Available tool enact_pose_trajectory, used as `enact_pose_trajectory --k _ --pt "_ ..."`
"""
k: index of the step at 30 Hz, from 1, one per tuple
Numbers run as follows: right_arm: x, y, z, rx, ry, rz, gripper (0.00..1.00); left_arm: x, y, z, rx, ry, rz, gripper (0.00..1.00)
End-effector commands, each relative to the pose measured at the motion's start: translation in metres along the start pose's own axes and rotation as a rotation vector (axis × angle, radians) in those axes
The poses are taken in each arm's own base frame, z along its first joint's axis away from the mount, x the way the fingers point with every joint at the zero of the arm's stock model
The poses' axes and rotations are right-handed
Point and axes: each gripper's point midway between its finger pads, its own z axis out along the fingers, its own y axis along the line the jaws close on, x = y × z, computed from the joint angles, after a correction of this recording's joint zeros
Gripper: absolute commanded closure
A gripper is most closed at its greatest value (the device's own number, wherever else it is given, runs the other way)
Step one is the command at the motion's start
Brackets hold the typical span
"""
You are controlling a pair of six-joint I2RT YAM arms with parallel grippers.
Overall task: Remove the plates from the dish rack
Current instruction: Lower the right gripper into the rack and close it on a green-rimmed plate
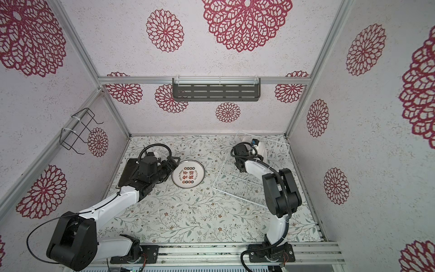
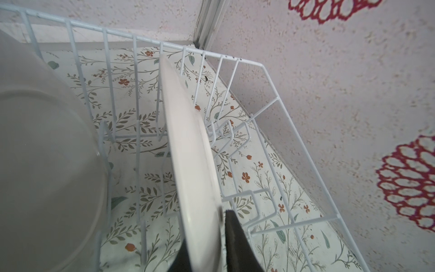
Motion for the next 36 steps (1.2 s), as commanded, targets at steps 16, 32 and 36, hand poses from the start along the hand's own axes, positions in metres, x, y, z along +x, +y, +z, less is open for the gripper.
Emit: enact_pose_trajectory --k 16,32,36 --pt "-0.021 -0.015 -0.006 0.049 -0.04 0.028 0.95 -0.003 -0.004 -0.011 0.017 -0.03 0.027 0.05" --pt "-0.041 -0.029 -0.017 0.092 -0.084 0.012 1.0 0.001 -0.003 -0.008 0.025 -0.021 0.018 0.05" --pt "-0.053 -0.035 -0.025 0.089 -0.104 0.031 1.0 0.001 -0.005 -0.008 0.031 -0.021 0.018 0.05"
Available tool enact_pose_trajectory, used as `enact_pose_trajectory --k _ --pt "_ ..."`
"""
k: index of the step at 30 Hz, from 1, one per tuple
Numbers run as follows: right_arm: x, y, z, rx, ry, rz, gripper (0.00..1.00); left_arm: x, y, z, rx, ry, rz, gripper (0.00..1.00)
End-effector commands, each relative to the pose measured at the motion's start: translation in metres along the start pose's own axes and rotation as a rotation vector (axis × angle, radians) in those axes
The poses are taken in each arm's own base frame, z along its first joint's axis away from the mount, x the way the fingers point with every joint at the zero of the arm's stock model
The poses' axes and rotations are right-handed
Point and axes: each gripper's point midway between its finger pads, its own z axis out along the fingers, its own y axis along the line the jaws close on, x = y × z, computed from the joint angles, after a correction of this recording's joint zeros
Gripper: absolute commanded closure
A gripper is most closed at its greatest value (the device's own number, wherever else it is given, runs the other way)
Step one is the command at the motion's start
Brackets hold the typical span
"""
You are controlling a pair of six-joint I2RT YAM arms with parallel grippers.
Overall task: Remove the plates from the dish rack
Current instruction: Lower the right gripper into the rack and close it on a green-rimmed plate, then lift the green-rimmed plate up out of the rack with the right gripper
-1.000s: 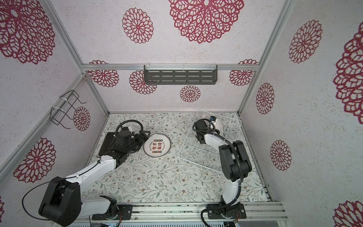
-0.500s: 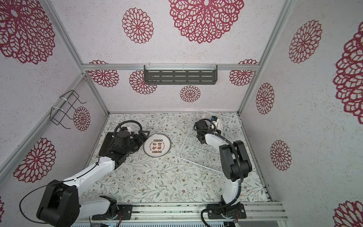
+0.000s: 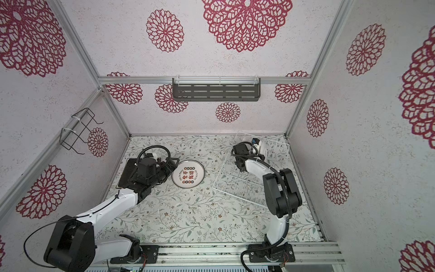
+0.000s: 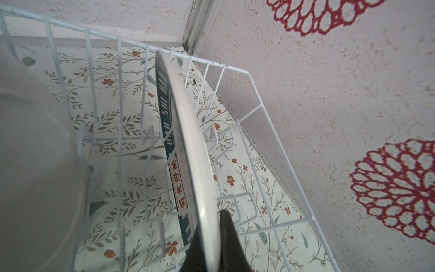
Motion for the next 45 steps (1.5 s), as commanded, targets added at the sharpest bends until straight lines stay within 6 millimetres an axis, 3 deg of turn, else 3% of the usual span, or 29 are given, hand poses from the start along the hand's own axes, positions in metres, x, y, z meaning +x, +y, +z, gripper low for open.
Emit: enact_pose_trajectory --k 1,11,25,38,45 --pt "-0.047 -0.029 -0.022 0.039 -0.091 0.099 1.0 0.0 -0.008 -0.001 0.027 -0.008 0.015 0.05" --pt "-0.069 -0.047 -0.04 0.027 -0.128 0.148 1.0 0.001 -0.012 -0.002 0.037 -0.003 0.019 0.05" --pt "-0.096 -0.081 -0.088 -0.054 -0.217 0.241 1.0 0.0 -0.024 -0.006 0.079 0.002 0.014 0.05" --pt "-0.108 -0.111 -0.141 -0.437 -0.285 0.481 1.0 -0.001 -0.042 -0.012 0.133 0.011 0.01 0.05" --pt "-0.106 -0.11 -0.157 -0.575 -0.27 0.555 1.0 0.0 -0.048 -0.012 0.166 0.025 -0.004 0.05"
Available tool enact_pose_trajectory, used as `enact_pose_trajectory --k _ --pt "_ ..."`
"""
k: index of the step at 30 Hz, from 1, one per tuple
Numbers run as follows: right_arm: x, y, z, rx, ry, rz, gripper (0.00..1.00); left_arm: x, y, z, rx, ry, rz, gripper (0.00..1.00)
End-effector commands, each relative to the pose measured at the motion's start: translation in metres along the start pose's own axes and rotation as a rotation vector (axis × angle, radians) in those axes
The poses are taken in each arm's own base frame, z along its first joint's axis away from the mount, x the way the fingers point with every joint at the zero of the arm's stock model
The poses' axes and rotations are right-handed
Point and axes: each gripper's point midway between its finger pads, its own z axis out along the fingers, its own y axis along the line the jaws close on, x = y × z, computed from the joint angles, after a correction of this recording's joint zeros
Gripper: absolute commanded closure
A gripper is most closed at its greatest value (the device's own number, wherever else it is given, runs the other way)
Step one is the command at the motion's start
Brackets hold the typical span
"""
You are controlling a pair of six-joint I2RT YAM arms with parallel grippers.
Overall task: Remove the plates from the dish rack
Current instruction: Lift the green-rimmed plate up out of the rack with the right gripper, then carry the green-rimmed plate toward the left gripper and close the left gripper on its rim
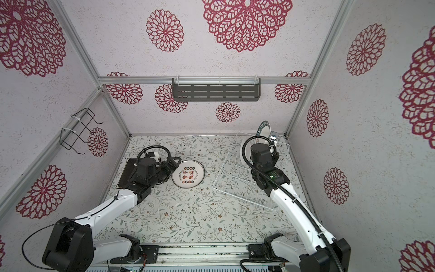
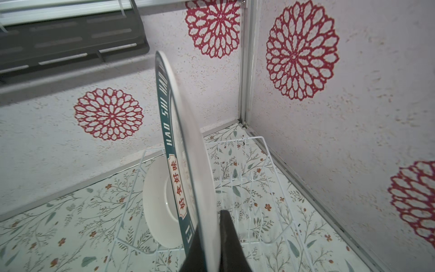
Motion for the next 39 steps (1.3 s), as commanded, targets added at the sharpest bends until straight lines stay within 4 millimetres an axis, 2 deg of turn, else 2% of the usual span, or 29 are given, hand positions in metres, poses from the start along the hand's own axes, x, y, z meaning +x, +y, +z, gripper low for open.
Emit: enact_pose_trajectory --k 1,7,12,19,26,35,39 --pt "-0.016 0.012 -0.01 -0.1 -0.031 0.127 1.0 -0.008 -0.03 -0.005 0.096 -0.018 0.002 0.05" --pt "-0.008 0.027 -0.019 -0.236 0.0 0.257 1.0 -0.007 -0.037 -0.006 0.123 -0.009 -0.009 0.05" --pt "0.003 0.043 -0.024 -0.385 0.006 0.451 1.0 -0.005 -0.043 -0.008 0.146 -0.003 -0.016 0.05" --pt "0.007 0.064 -0.028 -0.516 0.039 0.609 1.0 -0.006 -0.051 -0.01 0.169 -0.004 -0.02 0.05" --pt "0.025 0.088 -0.024 -0.596 0.13 0.69 1.0 -0.006 -0.057 -0.01 0.191 0.001 -0.026 0.05" --pt "0.045 0.133 -0.036 -0.703 0.195 0.727 1.0 -0.004 -0.066 -0.005 0.216 0.017 -0.03 0.06" --pt "0.055 0.145 -0.041 -0.714 0.205 0.758 1.0 -0.002 -0.069 -0.002 0.225 0.02 -0.032 0.06"
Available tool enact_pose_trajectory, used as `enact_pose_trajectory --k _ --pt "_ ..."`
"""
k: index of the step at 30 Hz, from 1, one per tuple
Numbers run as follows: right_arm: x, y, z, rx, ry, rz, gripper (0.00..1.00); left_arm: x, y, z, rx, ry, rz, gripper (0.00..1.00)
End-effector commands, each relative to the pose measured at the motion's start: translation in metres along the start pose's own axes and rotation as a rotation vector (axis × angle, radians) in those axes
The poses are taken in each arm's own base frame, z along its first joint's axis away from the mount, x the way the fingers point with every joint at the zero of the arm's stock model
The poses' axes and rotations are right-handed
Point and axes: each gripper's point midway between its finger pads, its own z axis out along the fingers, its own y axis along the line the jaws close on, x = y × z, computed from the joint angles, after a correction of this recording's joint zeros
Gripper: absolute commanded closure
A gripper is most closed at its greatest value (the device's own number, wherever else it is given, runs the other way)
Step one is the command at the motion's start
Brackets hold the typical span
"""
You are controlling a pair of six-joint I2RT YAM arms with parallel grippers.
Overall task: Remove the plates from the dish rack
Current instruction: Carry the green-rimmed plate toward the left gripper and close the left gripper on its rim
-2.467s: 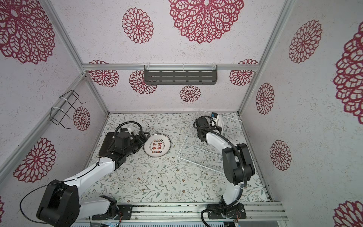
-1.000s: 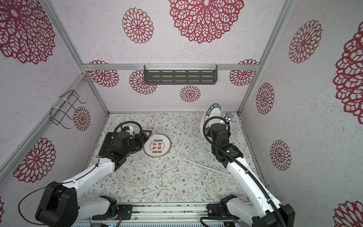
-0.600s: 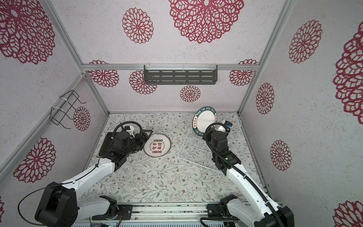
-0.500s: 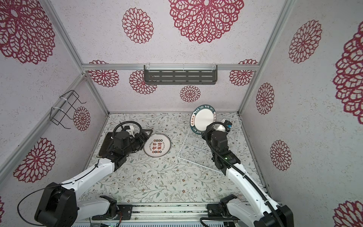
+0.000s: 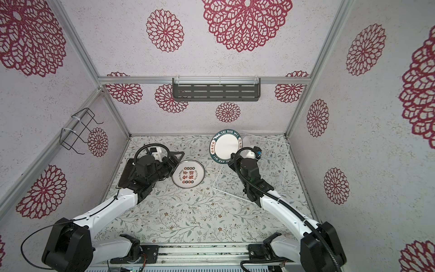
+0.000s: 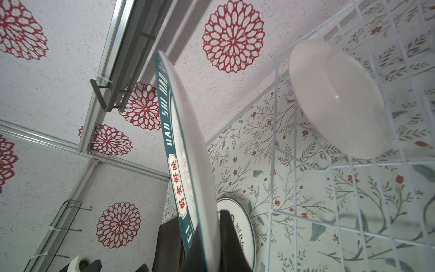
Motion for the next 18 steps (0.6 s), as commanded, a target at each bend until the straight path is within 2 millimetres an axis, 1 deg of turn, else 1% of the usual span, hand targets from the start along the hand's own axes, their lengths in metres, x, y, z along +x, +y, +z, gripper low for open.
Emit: enact_pose_trajectory --k 1,11,18 --pt "-0.018 0.043 -0.005 -0.151 -0.086 0.09 1.0 -0.002 -0.017 0.005 0.051 -0.003 0.009 0.06" --pt "0.007 0.056 0.005 -0.192 -0.041 0.147 1.0 0.011 -0.028 0.015 0.092 0.032 0.01 0.09" --pt "0.022 0.064 0.009 -0.216 -0.009 0.166 1.0 0.02 -0.037 0.023 0.123 0.06 0.012 0.13"
